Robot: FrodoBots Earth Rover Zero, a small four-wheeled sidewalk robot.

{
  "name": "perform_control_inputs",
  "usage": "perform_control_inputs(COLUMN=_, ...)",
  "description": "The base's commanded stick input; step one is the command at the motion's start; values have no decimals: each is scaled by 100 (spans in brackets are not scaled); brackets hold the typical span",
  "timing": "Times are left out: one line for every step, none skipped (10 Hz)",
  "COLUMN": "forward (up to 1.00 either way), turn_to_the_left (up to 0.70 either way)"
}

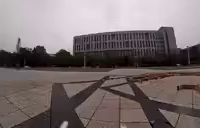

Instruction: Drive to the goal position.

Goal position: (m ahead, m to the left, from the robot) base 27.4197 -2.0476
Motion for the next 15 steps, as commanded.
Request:
perform_control_inputs(forward=70, turn_to_the_left=-33)
perform_control_inputs(forward=70, turn_to_the_left=-8)
perform_control_inputs(forward=70, turn_to_the_left=0)
perform_control_inputs(forward=70, turn_to_the_left=0)
perform_control_inputs(forward=70, turn_to_the_left=0)
perform_control_inputs(forward=70, turn_to_the_left=0)
perform_control_inputs(forward=70, turn_to_the_left=0)
perform_control_inputs(forward=70, turn_to_the_left=0)
perform_control_inputs(forward=70, turn_to_the_left=0)
perform_control_inputs(forward=70, turn_to_the_left=0)
perform_control_inputs(forward=70, turn_to_the_left=0)
perform_control_inputs(forward=70, turn_to_the_left=0)
perform_control_inputs(forward=70, turn_to_the_left=0)
perform_control_inputs(forward=70, turn_to_the_left=-15)
perform_control_inputs(forward=70, turn_to_the_left=-28)
